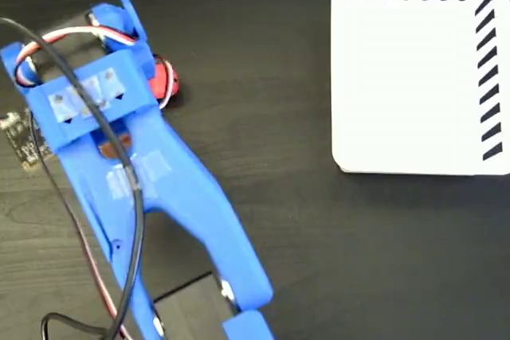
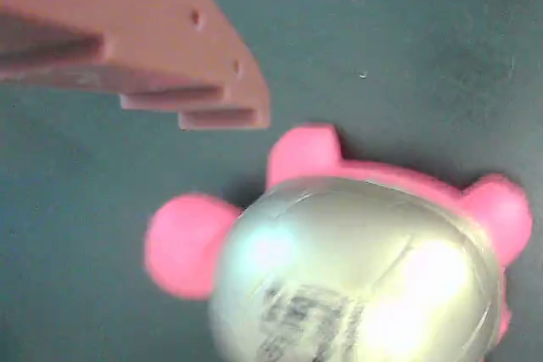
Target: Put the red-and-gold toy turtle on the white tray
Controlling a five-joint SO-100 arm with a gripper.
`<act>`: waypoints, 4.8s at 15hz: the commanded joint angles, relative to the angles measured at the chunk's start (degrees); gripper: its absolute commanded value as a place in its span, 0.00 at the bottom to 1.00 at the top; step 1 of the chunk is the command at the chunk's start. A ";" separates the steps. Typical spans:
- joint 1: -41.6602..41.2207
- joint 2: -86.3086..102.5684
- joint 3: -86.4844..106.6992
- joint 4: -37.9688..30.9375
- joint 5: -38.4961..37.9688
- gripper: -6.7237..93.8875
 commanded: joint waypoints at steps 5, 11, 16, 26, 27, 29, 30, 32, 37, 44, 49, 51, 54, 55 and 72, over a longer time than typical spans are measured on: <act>0.00 -3.43 -7.47 2.11 2.29 0.77; -0.79 -9.93 -9.40 1.49 4.39 0.77; -2.11 -15.29 -9.67 0.09 9.40 0.77; -2.02 -19.78 -9.93 -4.22 11.07 0.72; -2.11 -19.95 -9.93 -4.57 11.16 0.69; -2.29 -20.04 -9.93 -4.83 11.34 0.57; -2.29 -20.04 -9.93 -5.01 11.51 0.50; -2.37 -20.04 -9.93 -5.10 11.78 0.37; -2.11 -19.95 -9.93 -5.10 12.48 0.06; 1.93 -3.25 -10.99 -5.01 11.95 0.06; 7.65 11.25 -16.17 0.53 11.69 0.06; 11.87 16.70 -13.18 0.70 8.88 0.06; 23.38 20.83 -6.59 0.26 -1.93 0.06; 28.12 21.18 -5.54 0.26 -5.98 0.06; 49.75 -18.37 -34.72 1.32 3.78 0.06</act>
